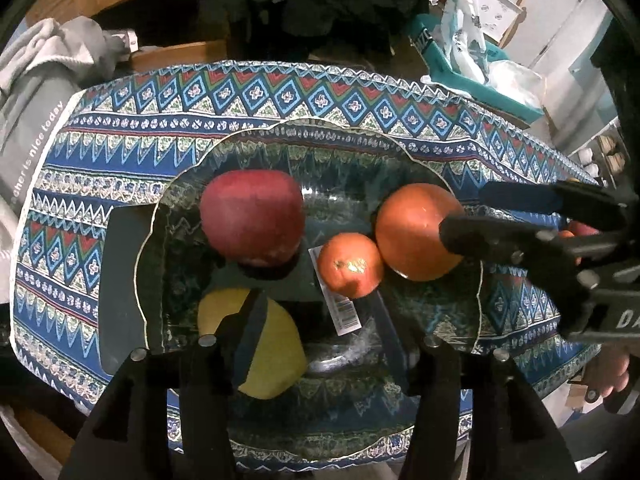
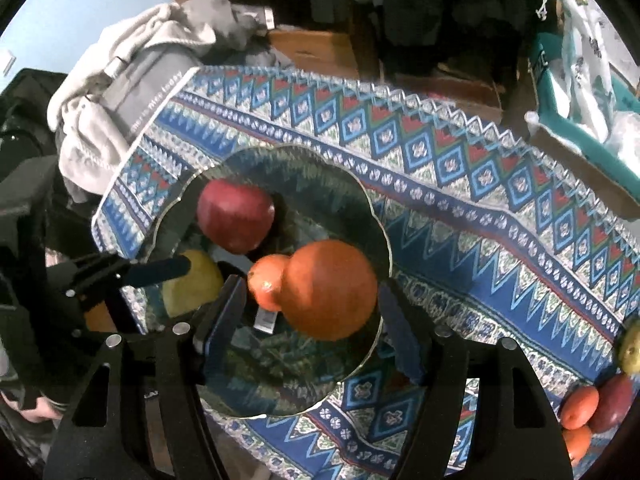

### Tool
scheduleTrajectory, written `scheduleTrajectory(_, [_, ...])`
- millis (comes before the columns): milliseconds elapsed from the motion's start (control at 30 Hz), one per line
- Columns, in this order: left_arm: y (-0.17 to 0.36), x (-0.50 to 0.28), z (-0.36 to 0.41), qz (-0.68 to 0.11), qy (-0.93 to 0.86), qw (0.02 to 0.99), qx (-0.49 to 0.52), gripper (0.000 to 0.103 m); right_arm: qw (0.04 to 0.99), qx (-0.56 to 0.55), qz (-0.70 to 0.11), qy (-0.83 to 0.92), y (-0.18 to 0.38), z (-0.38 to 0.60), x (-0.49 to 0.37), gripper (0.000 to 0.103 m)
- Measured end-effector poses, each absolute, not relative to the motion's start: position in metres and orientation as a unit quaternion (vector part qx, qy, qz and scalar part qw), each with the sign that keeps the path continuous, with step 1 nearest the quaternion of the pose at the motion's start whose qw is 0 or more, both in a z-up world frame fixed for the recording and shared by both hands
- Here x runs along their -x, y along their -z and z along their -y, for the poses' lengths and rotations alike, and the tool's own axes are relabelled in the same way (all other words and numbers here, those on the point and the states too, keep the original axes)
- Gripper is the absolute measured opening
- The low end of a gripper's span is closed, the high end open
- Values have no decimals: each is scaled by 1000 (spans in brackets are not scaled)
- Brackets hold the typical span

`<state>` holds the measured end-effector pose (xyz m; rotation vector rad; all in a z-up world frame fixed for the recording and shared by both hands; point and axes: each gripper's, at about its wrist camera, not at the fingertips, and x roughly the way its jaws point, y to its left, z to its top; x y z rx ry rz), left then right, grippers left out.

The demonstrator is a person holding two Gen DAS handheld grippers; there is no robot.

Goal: Organize fruits
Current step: 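Open the left tool to drop its fruit while the right tool drops its orange into the bowl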

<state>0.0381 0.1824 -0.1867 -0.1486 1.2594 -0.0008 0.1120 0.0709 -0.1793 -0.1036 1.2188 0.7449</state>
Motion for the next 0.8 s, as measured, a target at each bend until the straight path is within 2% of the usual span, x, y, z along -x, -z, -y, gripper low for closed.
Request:
scheduleTrajectory(267, [167, -34, -180, -571, 7, 818, 73, 61, 781, 61, -529, -325, 152, -58, -110, 71])
scheduleTrajectory(633, [132, -30, -168, -538, 13, 840, 65, 61, 821, 86, -482, -294, 104, -32, -91, 71])
scheduleTrajectory(733, [122, -26, -162, -524, 15, 850, 56, 68, 830, 82, -470, -289, 92, -21, -85, 72])
scheduleTrajectory(800, [115, -24, -159, -518, 19, 853, 57, 68, 835, 81, -464, -284, 86, -15, -82, 73])
